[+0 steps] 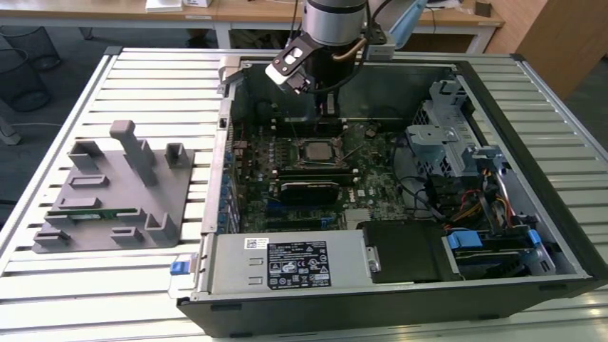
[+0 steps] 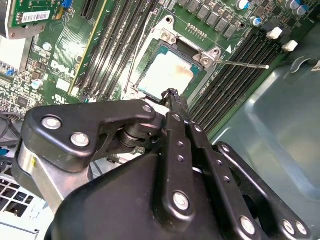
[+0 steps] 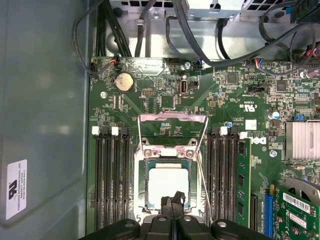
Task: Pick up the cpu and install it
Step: 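Close the cpu cover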
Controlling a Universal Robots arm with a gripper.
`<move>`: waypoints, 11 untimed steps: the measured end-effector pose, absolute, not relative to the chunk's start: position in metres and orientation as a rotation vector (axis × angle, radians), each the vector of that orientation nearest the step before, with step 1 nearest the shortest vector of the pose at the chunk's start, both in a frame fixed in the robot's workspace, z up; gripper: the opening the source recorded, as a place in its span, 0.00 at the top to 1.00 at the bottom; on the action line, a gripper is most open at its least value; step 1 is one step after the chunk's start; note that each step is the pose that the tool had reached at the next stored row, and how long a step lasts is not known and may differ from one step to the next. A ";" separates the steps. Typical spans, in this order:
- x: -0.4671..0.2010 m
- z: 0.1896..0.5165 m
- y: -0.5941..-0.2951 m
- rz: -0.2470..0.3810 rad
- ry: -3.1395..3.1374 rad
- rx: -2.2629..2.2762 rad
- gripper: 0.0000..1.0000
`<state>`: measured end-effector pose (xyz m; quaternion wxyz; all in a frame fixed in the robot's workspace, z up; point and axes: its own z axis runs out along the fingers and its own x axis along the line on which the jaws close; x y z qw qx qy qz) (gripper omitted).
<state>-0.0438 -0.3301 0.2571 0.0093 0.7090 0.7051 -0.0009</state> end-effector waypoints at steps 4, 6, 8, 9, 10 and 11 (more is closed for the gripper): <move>-0.044 0.257 -0.330 -0.004 2.202 2.214 0.89; -0.044 0.257 -0.331 -0.003 2.202 2.214 0.89; -0.044 0.257 -0.331 -0.003 2.202 2.214 0.89; -0.044 0.257 -0.332 -0.003 2.202 2.214 0.89; -0.044 0.257 -0.332 -0.003 2.202 2.214 0.89; -0.044 0.257 -0.333 -0.003 2.202 2.214 0.89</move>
